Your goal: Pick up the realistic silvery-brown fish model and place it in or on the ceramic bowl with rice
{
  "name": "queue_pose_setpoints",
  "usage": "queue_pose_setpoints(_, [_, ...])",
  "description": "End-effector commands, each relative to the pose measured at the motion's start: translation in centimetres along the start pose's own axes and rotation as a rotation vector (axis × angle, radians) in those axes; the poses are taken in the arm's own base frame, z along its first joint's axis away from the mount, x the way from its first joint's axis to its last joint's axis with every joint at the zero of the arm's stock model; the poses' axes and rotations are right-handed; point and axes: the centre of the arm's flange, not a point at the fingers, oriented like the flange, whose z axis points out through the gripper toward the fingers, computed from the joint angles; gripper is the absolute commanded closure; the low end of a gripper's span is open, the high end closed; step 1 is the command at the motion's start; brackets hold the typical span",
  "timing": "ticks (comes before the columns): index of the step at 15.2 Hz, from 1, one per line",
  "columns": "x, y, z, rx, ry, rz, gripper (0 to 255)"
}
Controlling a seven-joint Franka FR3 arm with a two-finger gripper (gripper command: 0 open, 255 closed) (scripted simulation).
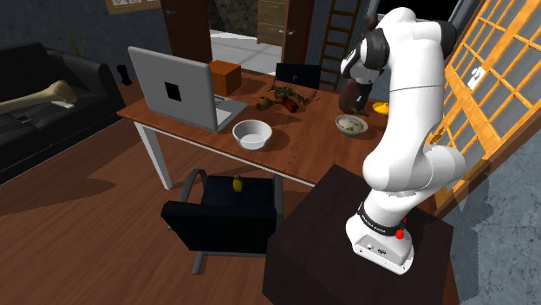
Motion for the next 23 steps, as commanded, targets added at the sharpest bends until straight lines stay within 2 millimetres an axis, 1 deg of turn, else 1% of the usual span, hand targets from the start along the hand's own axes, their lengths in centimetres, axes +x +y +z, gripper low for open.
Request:
queue_pose_setpoints(1, [0.2,0.1,1.1,0.0,0.0,-0.001,255])
queue_pose_setpoints(12, [1.2,-0.3,7.0,0.0,0.0,-0.001,255])
queue_pose_setpoints(20, [1.2,-0.3,7.0,0.0,0.0,-0.001,255])
queue_pose_setpoints(21, [1.2,-0.3,7.0,0.0,0.0,-0.001,0])
queue_pose_setpoints(23, [1.2,-0.3,7.0,0.0,0.0,-0.001,0])
